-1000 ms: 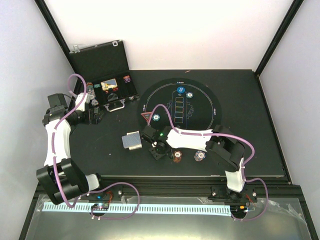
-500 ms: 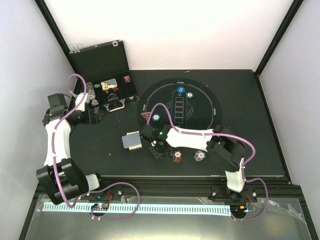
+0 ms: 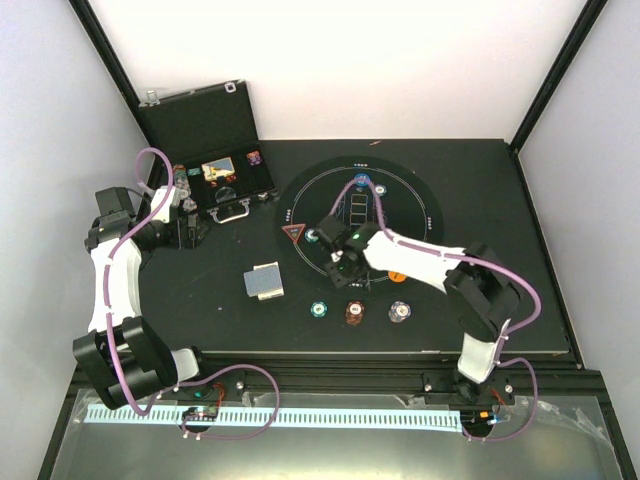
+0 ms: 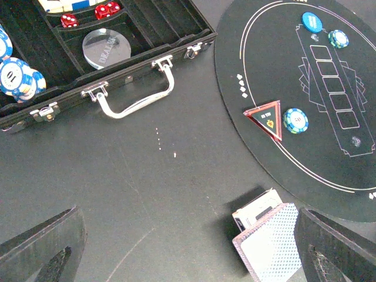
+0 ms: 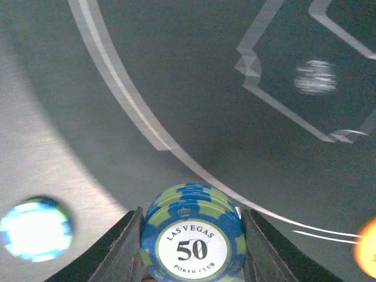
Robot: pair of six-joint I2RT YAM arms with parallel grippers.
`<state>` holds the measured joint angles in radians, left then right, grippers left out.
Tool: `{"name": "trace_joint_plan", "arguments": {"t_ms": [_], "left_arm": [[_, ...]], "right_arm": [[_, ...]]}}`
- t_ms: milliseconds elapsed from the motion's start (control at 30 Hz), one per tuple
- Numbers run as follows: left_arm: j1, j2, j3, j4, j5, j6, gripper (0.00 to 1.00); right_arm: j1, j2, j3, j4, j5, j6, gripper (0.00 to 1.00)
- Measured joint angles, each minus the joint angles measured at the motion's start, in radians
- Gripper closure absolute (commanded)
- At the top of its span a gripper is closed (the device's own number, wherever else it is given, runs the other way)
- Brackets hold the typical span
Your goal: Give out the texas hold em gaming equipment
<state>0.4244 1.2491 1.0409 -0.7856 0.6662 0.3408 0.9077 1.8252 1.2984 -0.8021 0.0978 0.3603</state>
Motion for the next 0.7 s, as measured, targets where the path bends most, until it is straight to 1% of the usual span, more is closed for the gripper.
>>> {"name": "trace_joint_plan", "arguments": {"t_ms": [133,267,467,700], "left_arm": [[0.000,0.000,0.000,0.000,0.000,0.000,0.01],[0.000,0.000,0.000,-0.001,0.000,0.000,0.01],[0.000,0.000,0.000,-0.006,0.000,0.001,0.01],[0.002,0.000,0.001,-0.012,0.000,0.004,0.01]], "right_arm": [[-0.138,-0.041,-0.067,0.017,0.017,-0.023,0.62],[-0.229,-0.040,-0.105,0.027,0.025,-0.046,0.62],[-0.277,-0.011,-0.110,0.065,0.024,-0.069,0.62],[-0.298,0.037,-0.117,0.094,0.021,-0.075,0.62]]}}
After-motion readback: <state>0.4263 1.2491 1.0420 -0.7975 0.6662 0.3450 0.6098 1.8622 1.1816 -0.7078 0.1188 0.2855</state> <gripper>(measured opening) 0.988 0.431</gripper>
